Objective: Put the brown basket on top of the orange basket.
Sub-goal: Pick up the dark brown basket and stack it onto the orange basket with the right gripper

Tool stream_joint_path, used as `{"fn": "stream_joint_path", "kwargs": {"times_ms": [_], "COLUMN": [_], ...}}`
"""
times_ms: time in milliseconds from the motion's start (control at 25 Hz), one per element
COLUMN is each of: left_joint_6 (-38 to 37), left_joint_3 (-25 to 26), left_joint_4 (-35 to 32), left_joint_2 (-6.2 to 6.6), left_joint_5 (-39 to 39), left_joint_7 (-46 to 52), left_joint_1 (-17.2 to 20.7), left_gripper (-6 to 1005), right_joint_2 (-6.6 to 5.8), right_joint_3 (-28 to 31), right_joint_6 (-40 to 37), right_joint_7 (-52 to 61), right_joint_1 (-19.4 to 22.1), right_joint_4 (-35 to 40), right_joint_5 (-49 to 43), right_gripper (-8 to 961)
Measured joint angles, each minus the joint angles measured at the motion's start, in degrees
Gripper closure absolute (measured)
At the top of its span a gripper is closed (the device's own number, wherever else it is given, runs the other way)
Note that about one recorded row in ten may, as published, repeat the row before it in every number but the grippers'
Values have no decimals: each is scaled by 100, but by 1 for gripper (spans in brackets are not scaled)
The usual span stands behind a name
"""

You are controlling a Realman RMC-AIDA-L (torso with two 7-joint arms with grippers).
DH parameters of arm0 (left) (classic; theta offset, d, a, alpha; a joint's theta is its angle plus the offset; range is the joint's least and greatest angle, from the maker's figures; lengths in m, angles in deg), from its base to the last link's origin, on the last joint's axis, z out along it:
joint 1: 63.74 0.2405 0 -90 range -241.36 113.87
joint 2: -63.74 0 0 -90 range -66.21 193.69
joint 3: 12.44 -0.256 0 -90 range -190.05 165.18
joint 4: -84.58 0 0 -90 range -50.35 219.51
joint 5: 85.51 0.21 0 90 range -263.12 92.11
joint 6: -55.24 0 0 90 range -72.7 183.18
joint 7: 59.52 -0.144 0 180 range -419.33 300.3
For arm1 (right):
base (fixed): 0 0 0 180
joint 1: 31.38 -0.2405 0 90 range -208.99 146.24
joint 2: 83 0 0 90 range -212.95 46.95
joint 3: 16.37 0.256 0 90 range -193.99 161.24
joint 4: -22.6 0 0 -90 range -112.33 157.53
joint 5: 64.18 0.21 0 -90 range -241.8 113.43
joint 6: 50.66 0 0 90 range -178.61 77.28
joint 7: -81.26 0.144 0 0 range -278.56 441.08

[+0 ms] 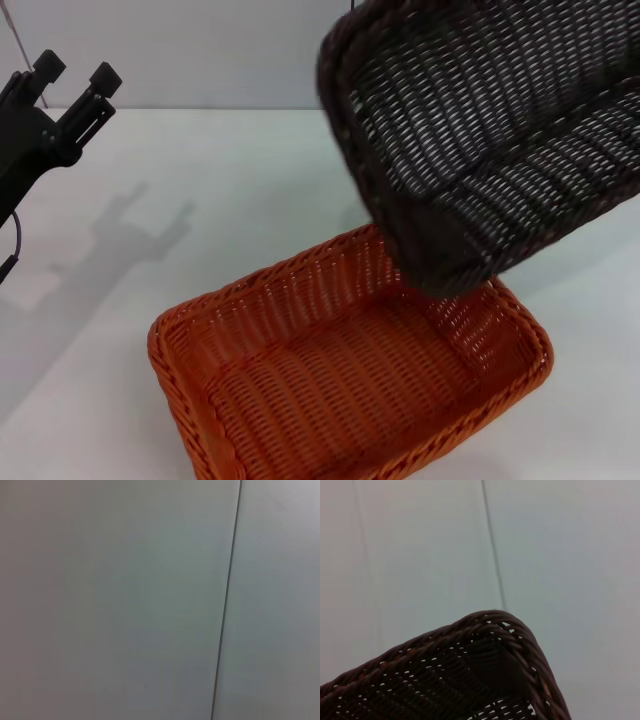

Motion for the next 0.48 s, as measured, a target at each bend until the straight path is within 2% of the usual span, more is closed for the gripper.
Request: {"fn": "stream_joint_path", "kwargs": {"times_ms": [120, 160, 200, 480], "left_joint_6": [72, 94, 129, 216], "left_joint_3": [0, 0, 0, 0], "left_joint_4": [12, 14, 16, 33], "left_joint_2": [0, 0, 0, 0], "left_joint_5": [0, 1, 6, 35], "left_joint_7": [-2, -2, -2, -5], "left_joint_1": [-1, -3, -9, -26], "left_gripper": [186, 186, 186, 186], "right_joint_2": [11, 16, 16, 16], "right_joint_3": [-535, -1047, -1047, -2893], "right_joint_6": [198, 443, 443, 1421], "right_joint_7": [-180, -379, -379, -835], "right_joint_1": [77, 218, 218, 972], "right_joint_4": [-271, -425, -425, -227], "right_joint_5": [196, 491, 491, 1604], "right_gripper": [765, 764, 763, 756]}}
